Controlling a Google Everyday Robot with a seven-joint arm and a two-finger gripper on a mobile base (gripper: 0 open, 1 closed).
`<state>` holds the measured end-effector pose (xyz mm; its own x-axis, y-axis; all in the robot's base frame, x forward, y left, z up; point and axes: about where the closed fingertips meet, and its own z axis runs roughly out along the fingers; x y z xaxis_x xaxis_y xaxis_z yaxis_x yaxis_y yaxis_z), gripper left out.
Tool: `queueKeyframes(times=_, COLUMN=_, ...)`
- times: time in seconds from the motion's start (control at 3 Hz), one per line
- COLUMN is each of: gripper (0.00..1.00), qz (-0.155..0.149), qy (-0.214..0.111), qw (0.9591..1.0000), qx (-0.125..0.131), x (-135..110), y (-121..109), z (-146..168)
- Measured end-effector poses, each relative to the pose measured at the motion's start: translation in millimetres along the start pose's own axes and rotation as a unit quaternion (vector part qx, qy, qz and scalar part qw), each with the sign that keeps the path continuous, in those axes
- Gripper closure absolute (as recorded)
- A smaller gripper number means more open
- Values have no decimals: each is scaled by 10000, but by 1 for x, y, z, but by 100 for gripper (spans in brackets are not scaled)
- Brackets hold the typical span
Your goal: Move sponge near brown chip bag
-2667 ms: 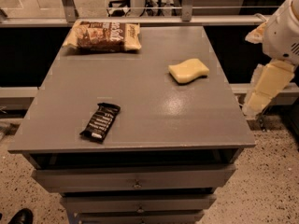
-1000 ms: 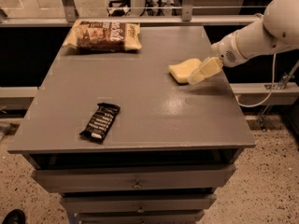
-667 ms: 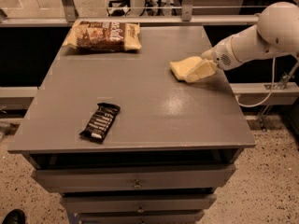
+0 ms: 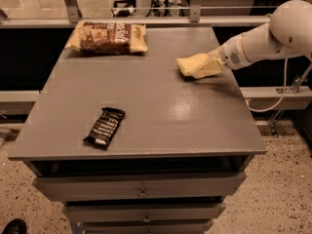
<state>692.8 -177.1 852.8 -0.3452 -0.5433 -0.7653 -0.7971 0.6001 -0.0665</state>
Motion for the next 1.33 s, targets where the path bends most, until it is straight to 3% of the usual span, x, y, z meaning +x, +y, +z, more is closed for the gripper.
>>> queueKeyframes(times=0.33, gripper=100, qz=-250, qy=-332, qw=9991, qx=133, x=-36, y=-6, z=-20)
queueKeyframes(times=1.0, gripper=100, qz=-200, qy=-449, qw=9987, qx=150, x=-42, y=-4, z=-4)
queueKeyframes(times=1.33, gripper=100, qz=-220, qy=-572, qw=9978, qx=257, x=-68, y=-10, z=29)
